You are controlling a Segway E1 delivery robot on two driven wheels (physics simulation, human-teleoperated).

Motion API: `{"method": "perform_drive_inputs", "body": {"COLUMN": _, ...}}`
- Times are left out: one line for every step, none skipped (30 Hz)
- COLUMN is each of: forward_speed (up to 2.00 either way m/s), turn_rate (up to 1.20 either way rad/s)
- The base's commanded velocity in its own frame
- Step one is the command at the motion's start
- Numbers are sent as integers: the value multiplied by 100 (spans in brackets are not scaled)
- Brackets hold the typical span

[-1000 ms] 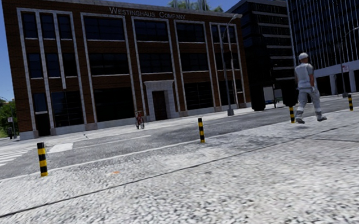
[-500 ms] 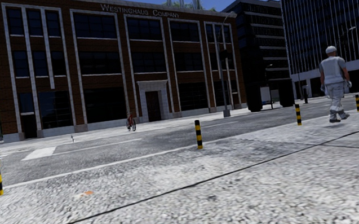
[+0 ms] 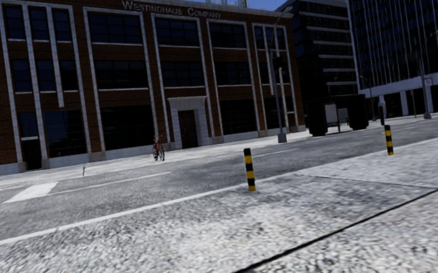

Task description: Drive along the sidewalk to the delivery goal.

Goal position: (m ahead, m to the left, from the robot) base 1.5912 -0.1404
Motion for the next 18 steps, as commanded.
{"method": "perform_drive_inputs", "body": {"forward_speed": 153, "turn_rate": 26}}
{"method": "perform_drive_inputs", "body": {"forward_speed": 153, "turn_rate": 27}}
{"method": "perform_drive_inputs", "body": {"forward_speed": 153, "turn_rate": 27}}
{"method": "perform_drive_inputs", "body": {"forward_speed": 153, "turn_rate": 28}}
{"method": "perform_drive_inputs", "body": {"forward_speed": 153, "turn_rate": 28}}
{"method": "perform_drive_inputs", "body": {"forward_speed": 153, "turn_rate": 30}}
{"method": "perform_drive_inputs", "body": {"forward_speed": 153, "turn_rate": 30}}
{"method": "perform_drive_inputs", "body": {"forward_speed": 153, "turn_rate": 30}}
{"method": "perform_drive_inputs", "body": {"forward_speed": 153, "turn_rate": 31}}
{"method": "perform_drive_inputs", "body": {"forward_speed": 153, "turn_rate": 31}}
{"method": "perform_drive_inputs", "body": {"forward_speed": 153, "turn_rate": 31}}
{"method": "perform_drive_inputs", "body": {"forward_speed": 153, "turn_rate": 31}}
{"method": "perform_drive_inputs", "body": {"forward_speed": 153, "turn_rate": 31}}
{"method": "perform_drive_inputs", "body": {"forward_speed": 153, "turn_rate": 31}}
{"method": "perform_drive_inputs", "body": {"forward_speed": 153, "turn_rate": 31}}
{"method": "perform_drive_inputs", "body": {"forward_speed": 153, "turn_rate": 31}}
{"method": "perform_drive_inputs", "body": {"forward_speed": 153, "turn_rate": 20}}
{"method": "perform_drive_inputs", "body": {"forward_speed": 153, "turn_rate": 0}}
